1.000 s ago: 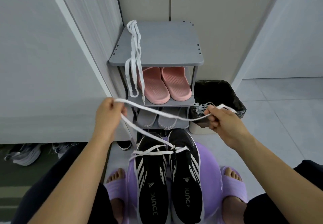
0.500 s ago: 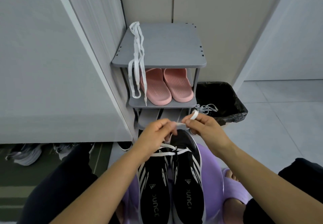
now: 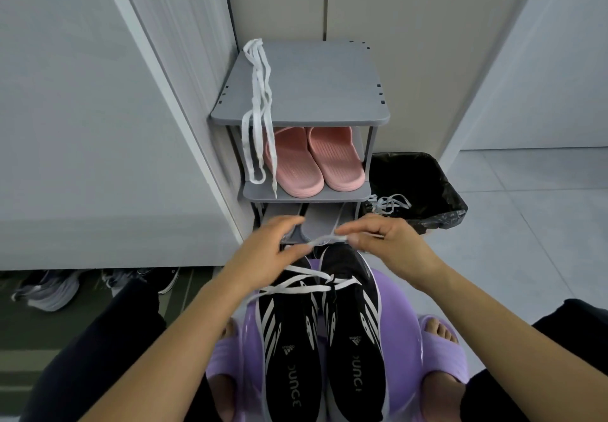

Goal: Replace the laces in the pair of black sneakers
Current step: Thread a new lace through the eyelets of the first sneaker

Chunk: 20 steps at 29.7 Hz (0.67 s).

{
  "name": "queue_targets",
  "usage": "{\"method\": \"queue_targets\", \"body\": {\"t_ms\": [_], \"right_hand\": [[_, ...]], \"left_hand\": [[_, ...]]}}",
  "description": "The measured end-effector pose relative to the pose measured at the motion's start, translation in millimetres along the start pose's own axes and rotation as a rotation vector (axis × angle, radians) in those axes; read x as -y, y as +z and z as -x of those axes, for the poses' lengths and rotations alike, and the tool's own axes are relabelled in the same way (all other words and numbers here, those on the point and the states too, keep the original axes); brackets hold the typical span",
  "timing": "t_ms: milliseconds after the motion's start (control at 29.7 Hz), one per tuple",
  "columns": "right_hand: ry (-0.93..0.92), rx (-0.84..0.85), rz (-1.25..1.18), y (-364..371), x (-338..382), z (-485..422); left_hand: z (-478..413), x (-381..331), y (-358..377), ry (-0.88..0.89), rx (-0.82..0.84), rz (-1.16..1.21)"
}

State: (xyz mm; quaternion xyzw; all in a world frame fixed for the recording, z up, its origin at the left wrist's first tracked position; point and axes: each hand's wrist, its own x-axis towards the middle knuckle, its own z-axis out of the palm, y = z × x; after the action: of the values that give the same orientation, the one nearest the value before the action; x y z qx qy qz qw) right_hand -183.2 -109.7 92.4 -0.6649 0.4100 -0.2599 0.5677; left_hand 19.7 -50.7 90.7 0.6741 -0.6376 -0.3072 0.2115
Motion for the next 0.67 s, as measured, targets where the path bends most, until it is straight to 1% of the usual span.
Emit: {"method": "queue_targets", "body": {"t_ms": [67, 101, 135, 202, 303, 371, 438, 506, 573, 607, 674], "right_hand": [[-0.09, 0.026, 0.118, 8, 4, 1], [-0.118, 0.002, 0.163, 11, 5, 1], [-0.138, -0.031, 0.214, 12, 5, 1], [-0.176, -0.069, 0.301, 9, 3, 0], [-0.185, -0.015, 0.309, 2, -1, 0], [-0.203, 0.002, 0.341, -1, -3, 1], [-0.232, -0.009, 0.375, 0, -5, 3], [-0.258, -0.016, 0.426, 6, -7, 5], [-0.324, -0.012, 0.492, 12, -12, 6], [-0.357, -0.011, 0.504, 13, -14, 6], [-0.345, -0.017, 0.472, 11, -15, 7]], "left_hand": [[1, -18, 14, 0.044, 0.103, 0.334], [2, -24, 19, 0.035, 0.15, 0.439], [1, -28, 23, 0.013, 0.18, 0.49], [1, -30, 26, -0.038, 0.164, 0.479], [-1, -26, 24, -0.065, 0.089, 0.451], [-2, -22, 22, -0.123, 0.074, 0.462], [0, -22, 22, -0.205, 0.115, 0.493], [2, -24, 24, -0.274, 0.202, 0.612], [3, -28, 25, -0.297, 0.263, 0.731], [2, -28, 25, -0.304, 0.267, 0.758], [0, -27, 23, -0.333, 0.246, 0.797]]}}
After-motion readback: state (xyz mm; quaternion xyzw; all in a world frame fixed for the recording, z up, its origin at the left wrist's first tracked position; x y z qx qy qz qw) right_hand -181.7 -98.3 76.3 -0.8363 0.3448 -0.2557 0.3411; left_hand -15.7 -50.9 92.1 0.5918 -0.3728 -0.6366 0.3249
